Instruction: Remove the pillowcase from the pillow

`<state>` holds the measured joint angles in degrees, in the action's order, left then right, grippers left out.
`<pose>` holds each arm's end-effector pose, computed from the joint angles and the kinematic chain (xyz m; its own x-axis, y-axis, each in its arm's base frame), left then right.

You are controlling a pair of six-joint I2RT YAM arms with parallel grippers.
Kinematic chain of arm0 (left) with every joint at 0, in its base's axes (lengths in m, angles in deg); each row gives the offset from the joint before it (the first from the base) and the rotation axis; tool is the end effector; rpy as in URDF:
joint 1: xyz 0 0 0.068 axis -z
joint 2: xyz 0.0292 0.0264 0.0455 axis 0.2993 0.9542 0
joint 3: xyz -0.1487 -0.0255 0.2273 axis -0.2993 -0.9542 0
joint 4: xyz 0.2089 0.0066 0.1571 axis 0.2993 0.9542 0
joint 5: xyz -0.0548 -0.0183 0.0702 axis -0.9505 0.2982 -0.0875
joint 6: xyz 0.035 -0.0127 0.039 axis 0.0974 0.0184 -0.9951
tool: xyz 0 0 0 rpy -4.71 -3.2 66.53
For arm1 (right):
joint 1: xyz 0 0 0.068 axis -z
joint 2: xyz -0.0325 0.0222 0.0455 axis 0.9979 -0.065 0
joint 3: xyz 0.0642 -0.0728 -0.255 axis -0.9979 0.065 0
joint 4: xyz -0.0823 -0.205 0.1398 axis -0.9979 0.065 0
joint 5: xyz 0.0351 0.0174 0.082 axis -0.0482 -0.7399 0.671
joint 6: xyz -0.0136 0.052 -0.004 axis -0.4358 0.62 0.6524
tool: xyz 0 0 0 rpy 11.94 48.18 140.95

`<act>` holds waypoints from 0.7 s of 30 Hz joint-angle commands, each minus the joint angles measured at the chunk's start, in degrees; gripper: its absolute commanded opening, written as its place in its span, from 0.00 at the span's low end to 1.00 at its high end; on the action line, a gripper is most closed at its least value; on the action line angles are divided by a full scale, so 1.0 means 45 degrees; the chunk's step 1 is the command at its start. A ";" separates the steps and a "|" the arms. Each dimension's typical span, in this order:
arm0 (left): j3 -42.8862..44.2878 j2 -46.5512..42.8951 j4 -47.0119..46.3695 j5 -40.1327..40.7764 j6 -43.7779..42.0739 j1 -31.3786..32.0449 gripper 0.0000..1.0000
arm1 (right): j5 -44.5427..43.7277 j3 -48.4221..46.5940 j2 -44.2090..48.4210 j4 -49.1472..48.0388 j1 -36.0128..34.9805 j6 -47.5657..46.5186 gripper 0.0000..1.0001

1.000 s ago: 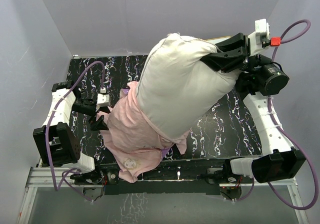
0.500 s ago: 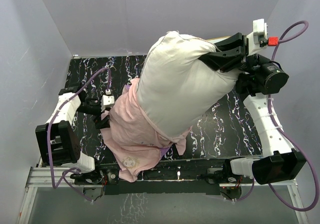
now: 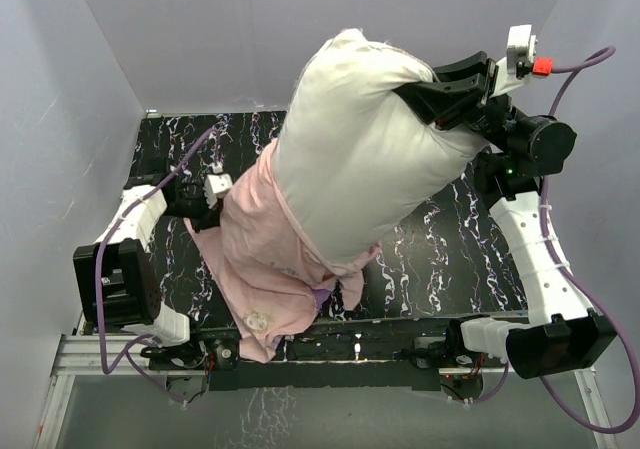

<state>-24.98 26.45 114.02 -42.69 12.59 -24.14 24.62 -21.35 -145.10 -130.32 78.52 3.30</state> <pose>0.2811 0.0077 0.2271 -0.1569 0.6508 -0.7428 0.9353 0.3395 0.0999 0.2128 0.0577 0.5362 0.2449 0.4358 -0.8661 -0.9396 0.3270 -0.1011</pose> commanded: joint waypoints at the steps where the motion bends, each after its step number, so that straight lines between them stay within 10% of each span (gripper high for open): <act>1: 0.1367 0.0119 -0.1501 0.0401 0.1871 -0.2333 0.00 | -0.5891 -0.1228 0.1175 0.1411 0.0003 -0.2625 0.08; 11: 0.1138 0.1419 -0.5110 0.4533 0.3575 -0.5043 0.00 | -1.0321 -0.1414 0.2308 0.3015 0.0015 -0.5340 0.08; 21: 0.1056 0.2107 -0.5283 0.4749 0.2870 -0.6444 0.00 | -1.3222 -0.0916 0.3147 0.3966 0.0014 -0.6783 0.08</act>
<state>-18.77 34.82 92.39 -35.02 28.35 -46.34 -12.74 -20.65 -139.24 -91.88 74.70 -21.66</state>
